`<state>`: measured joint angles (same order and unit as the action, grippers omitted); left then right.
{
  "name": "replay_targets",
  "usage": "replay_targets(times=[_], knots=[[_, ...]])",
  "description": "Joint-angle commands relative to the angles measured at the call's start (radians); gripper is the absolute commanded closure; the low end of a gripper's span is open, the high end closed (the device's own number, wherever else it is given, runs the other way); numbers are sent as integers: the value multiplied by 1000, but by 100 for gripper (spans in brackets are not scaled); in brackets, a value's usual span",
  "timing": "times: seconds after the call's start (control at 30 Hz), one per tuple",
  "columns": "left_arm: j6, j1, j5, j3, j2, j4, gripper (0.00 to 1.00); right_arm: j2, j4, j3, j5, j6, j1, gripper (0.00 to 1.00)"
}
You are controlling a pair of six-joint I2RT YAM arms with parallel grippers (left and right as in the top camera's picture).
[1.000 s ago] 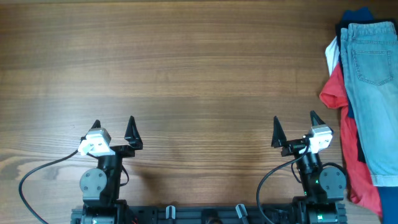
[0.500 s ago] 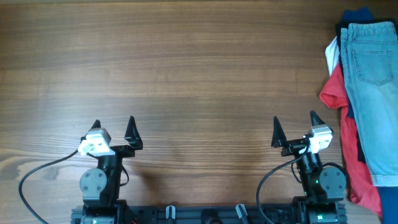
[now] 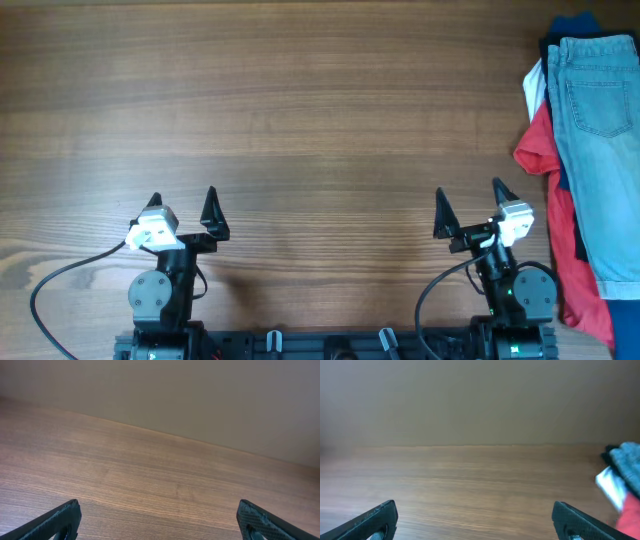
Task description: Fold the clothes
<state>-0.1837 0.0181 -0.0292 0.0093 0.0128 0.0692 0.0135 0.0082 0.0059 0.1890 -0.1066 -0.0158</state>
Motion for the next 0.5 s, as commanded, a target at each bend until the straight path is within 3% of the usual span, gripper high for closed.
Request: replay_targets(times=[0.0,0.1,0.13,0.3,0.47], knots=[[20,4,-6,-4,-10,0,0,-9,10,0,45,-422,4,0],[20,4,-6,-4,-10,0,0,-9,15,0,79,-761,4,0],[20,4,-6,-4,-10,0,0,-9,26,0,96,-798,4,0],[20,4,-6,-4,-10,0,0,-9,138,21,144,-603,4,0],[20,4,-6,-4,-10,0,0,124,134,219,74,-496,4,0]])
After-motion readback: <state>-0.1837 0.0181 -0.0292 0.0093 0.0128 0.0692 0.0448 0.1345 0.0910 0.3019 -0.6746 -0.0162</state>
